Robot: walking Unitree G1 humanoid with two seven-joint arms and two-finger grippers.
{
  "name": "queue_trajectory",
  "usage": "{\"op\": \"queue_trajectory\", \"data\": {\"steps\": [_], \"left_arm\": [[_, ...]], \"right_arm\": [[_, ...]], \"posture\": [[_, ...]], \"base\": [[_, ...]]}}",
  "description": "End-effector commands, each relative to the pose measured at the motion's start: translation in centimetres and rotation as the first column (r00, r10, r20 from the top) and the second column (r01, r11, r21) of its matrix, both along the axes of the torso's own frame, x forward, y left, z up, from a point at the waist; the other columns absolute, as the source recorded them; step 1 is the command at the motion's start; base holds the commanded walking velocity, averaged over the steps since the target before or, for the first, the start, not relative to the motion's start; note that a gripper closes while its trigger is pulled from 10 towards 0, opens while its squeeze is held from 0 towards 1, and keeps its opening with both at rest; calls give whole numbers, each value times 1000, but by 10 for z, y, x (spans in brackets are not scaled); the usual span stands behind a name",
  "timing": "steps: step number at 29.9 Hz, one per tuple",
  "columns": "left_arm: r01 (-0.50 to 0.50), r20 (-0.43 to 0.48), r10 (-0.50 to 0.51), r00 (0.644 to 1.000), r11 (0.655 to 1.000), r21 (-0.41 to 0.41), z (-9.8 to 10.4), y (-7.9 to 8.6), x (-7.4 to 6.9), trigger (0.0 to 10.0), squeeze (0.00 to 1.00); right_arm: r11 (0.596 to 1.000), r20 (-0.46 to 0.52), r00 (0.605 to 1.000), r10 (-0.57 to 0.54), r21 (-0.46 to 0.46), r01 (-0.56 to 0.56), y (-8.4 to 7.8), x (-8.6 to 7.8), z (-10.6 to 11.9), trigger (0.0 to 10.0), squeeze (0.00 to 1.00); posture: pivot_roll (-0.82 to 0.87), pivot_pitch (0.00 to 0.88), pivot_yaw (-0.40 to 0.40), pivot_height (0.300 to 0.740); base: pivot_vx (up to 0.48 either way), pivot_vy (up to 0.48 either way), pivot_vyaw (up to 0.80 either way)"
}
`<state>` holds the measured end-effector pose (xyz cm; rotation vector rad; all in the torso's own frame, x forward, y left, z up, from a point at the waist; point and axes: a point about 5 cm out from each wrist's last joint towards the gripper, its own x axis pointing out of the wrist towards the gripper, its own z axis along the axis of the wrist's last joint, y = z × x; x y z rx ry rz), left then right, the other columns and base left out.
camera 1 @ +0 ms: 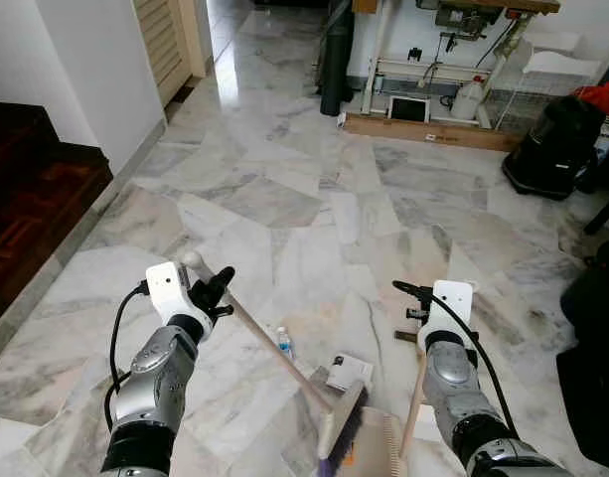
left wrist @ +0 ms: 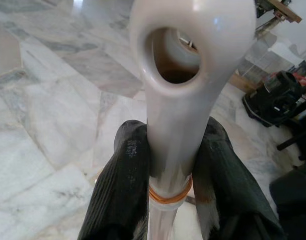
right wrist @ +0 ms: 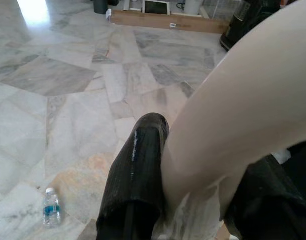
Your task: Sweep floor
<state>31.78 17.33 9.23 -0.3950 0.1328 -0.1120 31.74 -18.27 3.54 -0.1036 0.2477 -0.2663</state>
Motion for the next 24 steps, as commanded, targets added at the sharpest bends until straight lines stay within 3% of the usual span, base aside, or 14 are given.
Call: {"op": "queue_trajectory", "data": {"steps": [1,3,7,13,18,24], "left_arm": [[-22,56,22,998,1000,1,13,5,2,10000,0],[-73,123,65,990,996,60,25,12,0,10000,0],[-80,199,51,979,987,140,39,15,-4,10000,0],[-12,179,-14,984,990,143,40,14,-10,10000,0],[73,138,-109,984,966,247,37,20,-21,10000,0],[82,102,-125,987,933,350,33,35,-29,10000,0]], "right_arm": [[1000,-16,1000,9,3,-9,3,-1,-3,10000,0],[1000,-16,1000,11,3,-11,3,-1,-3,10000,0],[1000,-17,1000,14,4,-13,3,-1,-3,10000,0],[1000,-18,1000,17,5,-17,4,-1,-3,10000,0],[1000,-16,1000,15,5,-15,4,-1,-3,10000,0],[1000,-16,1000,15,7,-15,4,-1,-3,10000,0]], "posture": [[41,91,-37,740],[41,91,-37,740],[41,91,-37,740],[44,93,-37,740],[48,86,-36,740],[53,78,-33,740]], "base": [[0,0,0],[0,0,0],[0,0,0],[0,0,0],[0,0,0],[0,0,0]]}}
